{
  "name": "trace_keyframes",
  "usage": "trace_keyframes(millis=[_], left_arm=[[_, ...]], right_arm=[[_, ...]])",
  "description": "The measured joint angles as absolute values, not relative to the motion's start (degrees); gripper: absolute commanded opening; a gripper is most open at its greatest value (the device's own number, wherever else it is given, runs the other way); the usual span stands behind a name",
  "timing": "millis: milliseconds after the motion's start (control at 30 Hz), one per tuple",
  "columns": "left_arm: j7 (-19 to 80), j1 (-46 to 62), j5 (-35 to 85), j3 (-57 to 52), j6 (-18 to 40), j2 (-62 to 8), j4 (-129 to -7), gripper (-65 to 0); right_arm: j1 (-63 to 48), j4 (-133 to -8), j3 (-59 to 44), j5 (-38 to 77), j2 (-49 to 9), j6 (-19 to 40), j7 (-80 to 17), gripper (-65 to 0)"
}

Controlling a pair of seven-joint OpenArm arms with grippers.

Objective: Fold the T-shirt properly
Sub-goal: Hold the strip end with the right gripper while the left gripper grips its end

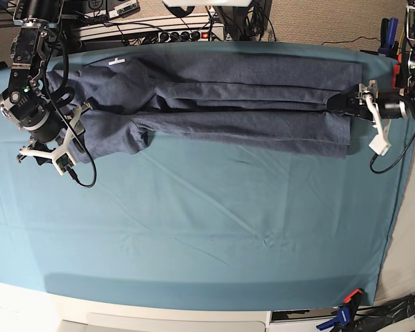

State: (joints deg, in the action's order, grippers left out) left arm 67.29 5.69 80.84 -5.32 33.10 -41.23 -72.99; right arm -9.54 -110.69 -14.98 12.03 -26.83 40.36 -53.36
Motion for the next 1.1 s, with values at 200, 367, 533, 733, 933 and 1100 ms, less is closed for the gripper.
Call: trace_keyframes(millis=[200, 367, 533, 733, 933, 1100], left_arm=[[68.45, 4.71, 80.25, -5.26, 33.12, -41.10, -72.99, -37.1], [68.38, 4.73, 80.23, -5.26, 33.12, -41.10, -72.99, -37.2], [67.83, 4.71, 79.48, -5.26, 33.10, -41.10, -72.97, -42.7], [68.42, 3.70, 78.39, -5.02, 33.28, -40.97, -72.84, -44.6], [68.53, 3.16, 77.97, -4.95, 33.32, -40.95, -72.84, -44.7], [68.47, 3.16, 76.40, -4.95, 34.20, -40.80, -72.66, -62.7]], right_arm=[[-9.54, -110.69, -14.98, 12.03, -26.83, 40.36, -53.30, -35.5], [-9.52, -110.69, -14.98, 12.03, -26.83, 40.34, -53.30, -35.5], [-9.54, -110.69, -14.98, 12.03, -26.83, 40.34, -53.30, -35.5], [-9.52, -110.69, -14.98, 12.01, -26.83, 40.34, -53.30, -35.5], [-9.54, -110.69, -14.98, 12.03, -26.83, 40.34, -53.30, -35.5], [-9.54, -110.69, -14.98, 12.03, -26.83, 40.34, -53.30, -35.5]])
